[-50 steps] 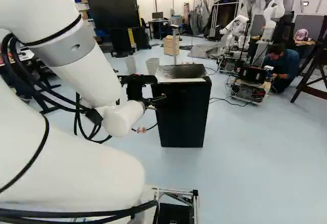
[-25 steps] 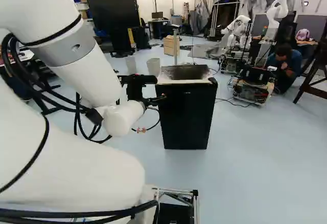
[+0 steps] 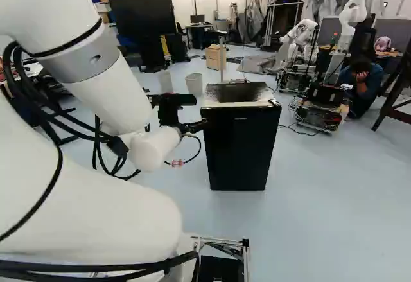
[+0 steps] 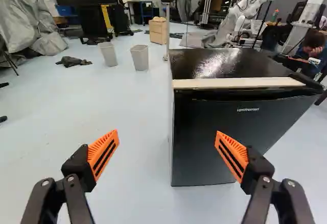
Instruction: Grab a drink from the fridge
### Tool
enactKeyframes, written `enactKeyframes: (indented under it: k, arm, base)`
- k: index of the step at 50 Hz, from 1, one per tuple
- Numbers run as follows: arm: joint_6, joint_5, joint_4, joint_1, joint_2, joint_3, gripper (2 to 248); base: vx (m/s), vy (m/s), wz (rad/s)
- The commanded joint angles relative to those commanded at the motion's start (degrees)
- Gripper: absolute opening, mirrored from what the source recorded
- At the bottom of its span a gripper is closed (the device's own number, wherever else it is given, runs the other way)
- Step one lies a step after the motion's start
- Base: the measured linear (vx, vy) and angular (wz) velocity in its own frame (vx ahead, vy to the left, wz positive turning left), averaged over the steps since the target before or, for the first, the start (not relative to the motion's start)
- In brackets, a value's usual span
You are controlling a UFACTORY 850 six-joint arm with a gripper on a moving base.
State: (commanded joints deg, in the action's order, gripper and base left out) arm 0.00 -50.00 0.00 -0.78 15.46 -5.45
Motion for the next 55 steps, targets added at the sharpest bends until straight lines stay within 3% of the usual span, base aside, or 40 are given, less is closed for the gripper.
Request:
enactKeyframes:
  k: [14,26,55]
  arm:
    - [0.00,0.00,0.29,-0.33,-0.07,-0.06,247]
    - [0.00,0.00,1.85,-2.04,-0.82,-0.70,247]
    - [0.00,-2.07,12.78,-8.16,-6.62,-5.85,247]
  base:
    - [0.000,0.000,0.000]
    - [0.000,0.000,0.000]
    - [0.000,0.000,0.000]
